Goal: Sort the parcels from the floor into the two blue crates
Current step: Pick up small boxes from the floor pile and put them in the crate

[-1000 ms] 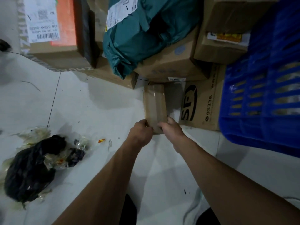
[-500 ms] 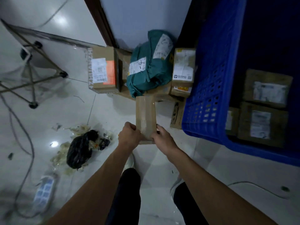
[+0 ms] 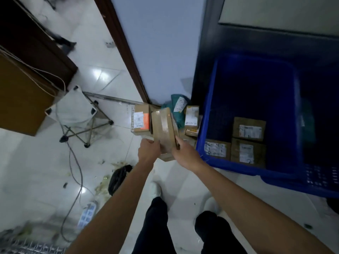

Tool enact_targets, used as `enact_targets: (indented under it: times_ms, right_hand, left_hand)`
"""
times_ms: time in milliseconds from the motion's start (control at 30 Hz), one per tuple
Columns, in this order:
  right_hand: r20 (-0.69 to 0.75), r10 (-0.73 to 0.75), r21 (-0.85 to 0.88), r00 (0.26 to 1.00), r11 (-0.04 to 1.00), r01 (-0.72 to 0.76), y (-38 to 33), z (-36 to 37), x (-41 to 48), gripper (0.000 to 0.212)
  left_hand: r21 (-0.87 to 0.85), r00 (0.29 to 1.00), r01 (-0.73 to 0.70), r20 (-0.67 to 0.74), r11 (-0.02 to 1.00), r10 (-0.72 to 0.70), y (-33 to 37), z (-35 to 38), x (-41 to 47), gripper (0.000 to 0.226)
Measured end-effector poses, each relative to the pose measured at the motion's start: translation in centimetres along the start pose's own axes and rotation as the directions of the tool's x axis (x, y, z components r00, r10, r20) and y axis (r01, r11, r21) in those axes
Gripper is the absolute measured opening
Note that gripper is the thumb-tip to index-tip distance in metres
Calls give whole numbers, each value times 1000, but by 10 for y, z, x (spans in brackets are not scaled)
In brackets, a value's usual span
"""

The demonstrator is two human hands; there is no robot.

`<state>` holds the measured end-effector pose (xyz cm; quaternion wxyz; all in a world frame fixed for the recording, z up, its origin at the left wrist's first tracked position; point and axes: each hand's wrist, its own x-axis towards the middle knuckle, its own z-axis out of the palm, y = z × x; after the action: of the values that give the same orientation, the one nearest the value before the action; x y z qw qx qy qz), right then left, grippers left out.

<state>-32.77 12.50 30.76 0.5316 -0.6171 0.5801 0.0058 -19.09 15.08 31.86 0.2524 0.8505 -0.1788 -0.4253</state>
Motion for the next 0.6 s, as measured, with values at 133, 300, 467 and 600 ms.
enact_targets:
  times_ms: [133, 300, 467, 600]
  right_hand:
    - [-149, -148, -125, 978, 984, 130, -20, -43, -46, 66]
    - [-276, -292, -222, 916, 946, 235, -14, -93, -82, 67]
    - [-370, -366, -331, 854, 911, 247, 7, -133, -110, 66]
    - [-428, -430, -403, 795, 878, 257, 26, -154, -122, 70]
  left_hand:
    - [-142, 996, -93, -23, 986, 90, 41, -6, -55, 35]
    - [-236, 981, -195, -27, 952, 194, 83, 18, -101, 48]
    - [-280, 974, -216, 13, 936, 228, 110, 54, -132, 67]
    - [-316, 971, -183, 93, 931, 222, 129, 78, -151, 55]
